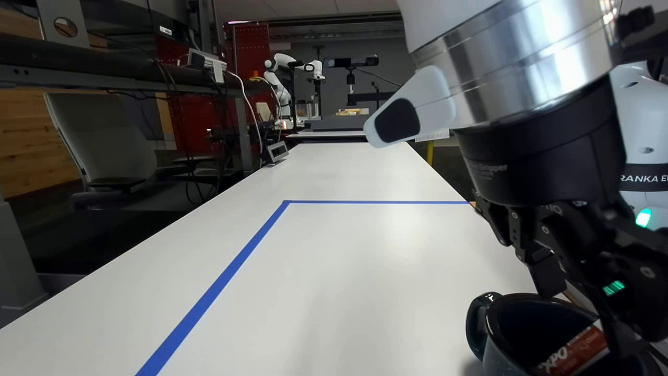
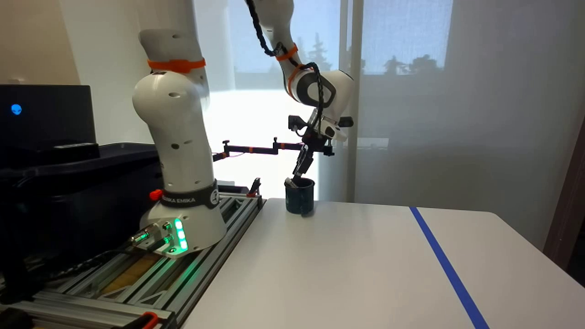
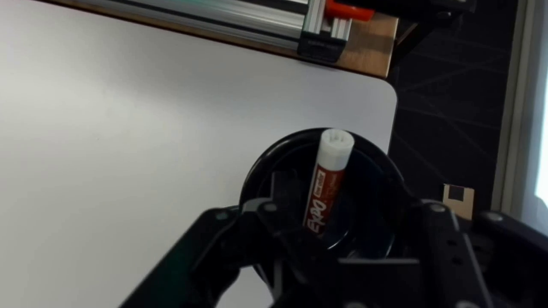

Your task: Remove the red marker from the mug.

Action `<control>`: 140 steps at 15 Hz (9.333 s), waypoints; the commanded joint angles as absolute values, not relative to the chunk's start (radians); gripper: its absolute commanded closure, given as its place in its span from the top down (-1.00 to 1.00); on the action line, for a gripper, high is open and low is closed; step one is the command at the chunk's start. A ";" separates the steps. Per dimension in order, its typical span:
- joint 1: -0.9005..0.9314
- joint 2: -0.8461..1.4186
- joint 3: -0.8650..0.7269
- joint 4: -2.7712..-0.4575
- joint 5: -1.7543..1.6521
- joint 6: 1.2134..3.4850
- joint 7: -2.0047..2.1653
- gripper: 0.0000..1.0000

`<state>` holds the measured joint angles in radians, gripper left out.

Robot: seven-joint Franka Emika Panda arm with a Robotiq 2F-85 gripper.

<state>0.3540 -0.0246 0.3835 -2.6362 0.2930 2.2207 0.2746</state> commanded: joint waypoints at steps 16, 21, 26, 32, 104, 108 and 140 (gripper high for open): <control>0.358 0.067 0.368 -2.605 0.275 2.266 0.282 -0.40; 0.357 0.086 0.360 -2.604 0.275 2.267 0.279 -0.32; 0.358 0.110 0.357 -2.601 0.275 2.272 0.278 -0.48; 0.358 0.115 0.359 -2.591 0.280 2.271 0.271 -0.90; 0.213 0.121 0.189 -2.753 -0.062 2.587 -0.147 0.27; 0.210 0.074 0.191 -2.743 -0.065 2.559 -0.146 0.89; 0.214 -0.273 0.223 -2.741 0.089 2.287 0.254 1.00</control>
<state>0.2196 -0.2715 0.2174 -2.7419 0.0871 2.2897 0.2561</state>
